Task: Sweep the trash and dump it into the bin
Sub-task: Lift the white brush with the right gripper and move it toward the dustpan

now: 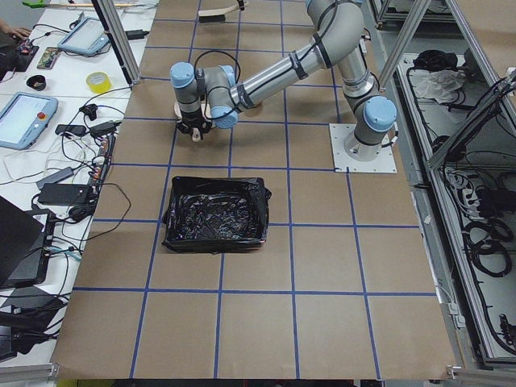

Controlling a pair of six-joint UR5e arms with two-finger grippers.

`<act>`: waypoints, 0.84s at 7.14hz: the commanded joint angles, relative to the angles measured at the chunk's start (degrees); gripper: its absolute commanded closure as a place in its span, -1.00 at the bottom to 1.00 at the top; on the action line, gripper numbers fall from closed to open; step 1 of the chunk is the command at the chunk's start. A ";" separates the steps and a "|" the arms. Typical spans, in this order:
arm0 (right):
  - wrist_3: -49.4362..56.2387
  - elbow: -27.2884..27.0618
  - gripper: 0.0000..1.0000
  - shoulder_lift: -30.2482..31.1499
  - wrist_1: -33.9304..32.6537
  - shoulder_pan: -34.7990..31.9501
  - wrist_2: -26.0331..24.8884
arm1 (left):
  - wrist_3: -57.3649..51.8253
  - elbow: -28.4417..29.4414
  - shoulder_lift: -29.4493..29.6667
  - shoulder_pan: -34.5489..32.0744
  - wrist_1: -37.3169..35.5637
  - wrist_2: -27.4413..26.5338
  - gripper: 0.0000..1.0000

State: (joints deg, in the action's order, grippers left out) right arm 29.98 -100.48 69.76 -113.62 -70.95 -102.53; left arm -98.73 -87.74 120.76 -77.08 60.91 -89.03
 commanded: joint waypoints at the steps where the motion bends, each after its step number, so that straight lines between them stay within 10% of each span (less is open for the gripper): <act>1: -14.14 0.72 1.00 -0.06 1.99 -9.41 0.14 | 0.03 -0.15 -0.09 0.00 0.00 -0.09 0.98; 6: -45.93 16.06 1.00 -12.60 10.60 -34.05 10.04 | 0.20 -0.42 0.35 -0.35 0.00 -0.71 1.00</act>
State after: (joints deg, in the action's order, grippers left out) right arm -8.78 -89.67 61.51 -105.34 -100.09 -96.80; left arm -98.67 -88.15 121.18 -77.27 60.91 -89.62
